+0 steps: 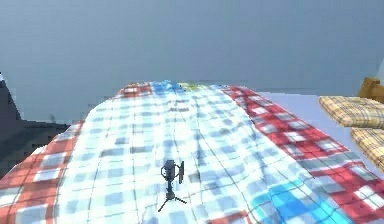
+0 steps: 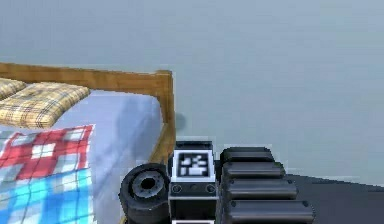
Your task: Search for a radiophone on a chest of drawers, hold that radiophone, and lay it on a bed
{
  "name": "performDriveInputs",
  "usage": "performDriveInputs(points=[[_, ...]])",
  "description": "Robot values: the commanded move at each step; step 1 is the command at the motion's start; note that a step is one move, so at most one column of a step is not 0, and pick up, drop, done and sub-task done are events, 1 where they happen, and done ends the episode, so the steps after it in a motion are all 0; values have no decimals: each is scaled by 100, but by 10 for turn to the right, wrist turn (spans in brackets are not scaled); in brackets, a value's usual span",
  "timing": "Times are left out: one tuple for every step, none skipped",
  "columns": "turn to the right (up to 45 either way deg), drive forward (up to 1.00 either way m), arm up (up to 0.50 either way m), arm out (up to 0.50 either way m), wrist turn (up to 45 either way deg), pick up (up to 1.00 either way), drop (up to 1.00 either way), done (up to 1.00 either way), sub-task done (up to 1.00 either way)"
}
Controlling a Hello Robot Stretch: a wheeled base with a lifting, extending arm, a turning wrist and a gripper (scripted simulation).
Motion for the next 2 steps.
performDriveInputs(points=[[240, 0, 0, 0, 0, 0, 0, 0, 0], [-150, 0, 0, 0, 0, 0, 0, 0, 0]])
